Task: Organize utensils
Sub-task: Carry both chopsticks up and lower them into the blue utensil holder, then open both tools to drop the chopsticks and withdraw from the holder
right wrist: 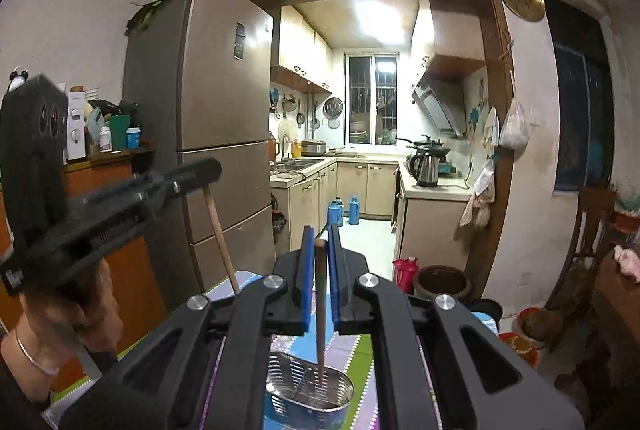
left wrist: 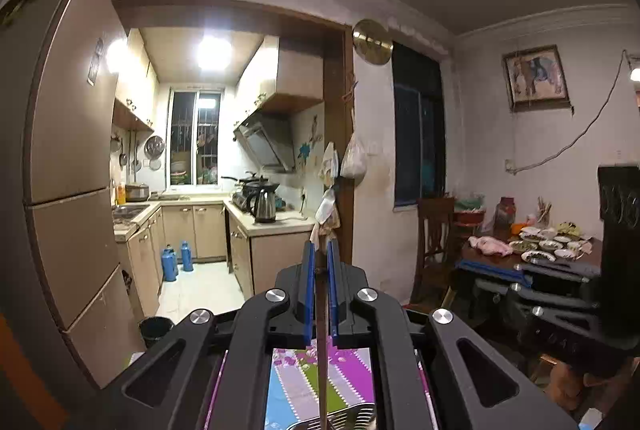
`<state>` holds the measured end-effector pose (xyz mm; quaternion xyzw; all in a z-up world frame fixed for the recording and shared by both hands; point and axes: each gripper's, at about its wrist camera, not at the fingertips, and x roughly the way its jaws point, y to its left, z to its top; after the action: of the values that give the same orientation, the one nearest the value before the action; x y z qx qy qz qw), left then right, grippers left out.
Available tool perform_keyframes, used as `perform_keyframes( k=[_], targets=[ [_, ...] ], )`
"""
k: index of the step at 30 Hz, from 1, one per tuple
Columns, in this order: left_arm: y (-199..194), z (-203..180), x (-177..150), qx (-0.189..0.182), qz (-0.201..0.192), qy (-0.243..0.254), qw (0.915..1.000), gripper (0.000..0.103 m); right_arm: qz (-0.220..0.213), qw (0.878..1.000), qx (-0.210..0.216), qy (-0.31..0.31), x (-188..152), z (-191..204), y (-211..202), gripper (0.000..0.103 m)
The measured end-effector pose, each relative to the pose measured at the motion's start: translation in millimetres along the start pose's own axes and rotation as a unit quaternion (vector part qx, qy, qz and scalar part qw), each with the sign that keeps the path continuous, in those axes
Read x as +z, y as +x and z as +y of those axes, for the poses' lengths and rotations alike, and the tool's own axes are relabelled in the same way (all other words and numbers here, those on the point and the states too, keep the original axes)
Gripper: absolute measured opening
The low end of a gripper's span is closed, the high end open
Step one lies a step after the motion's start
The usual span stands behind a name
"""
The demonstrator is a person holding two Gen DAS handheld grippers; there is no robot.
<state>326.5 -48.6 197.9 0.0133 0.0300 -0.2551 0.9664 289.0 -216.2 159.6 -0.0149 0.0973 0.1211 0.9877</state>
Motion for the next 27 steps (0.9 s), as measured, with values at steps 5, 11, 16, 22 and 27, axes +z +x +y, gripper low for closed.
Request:
perform_keyframes(
  k=[5,11,16,22,27],
  targets=[
    [30,7,-43,0.009,0.02,-0.001,0.9998,0.007,0.02,1.0,0.005,0.006,-20,2,27,0.005],
    [54,15,-103,0.013,0.06,-0.01,0.998,0.007,0.047,0.999,-0.011,-0.006,-61,11,56,0.005],
    [53,17,-134,0.046,0.07,-0.007,0.9964,0.008,0.049,0.999,-0.014,0.002,-74,12,53,0.015],
    [23,29,-130,0.054,0.057,-0.017,0.9967,0.008,0.021,0.999,-0.024,-0.011,-66,14,18,0.025],
    [-31,35,-110,0.073,0.024,-0.022,0.9968,0.008,-0.007,1.0,-0.022,-0.02,-64,13,-43,0.025]
  ],
)
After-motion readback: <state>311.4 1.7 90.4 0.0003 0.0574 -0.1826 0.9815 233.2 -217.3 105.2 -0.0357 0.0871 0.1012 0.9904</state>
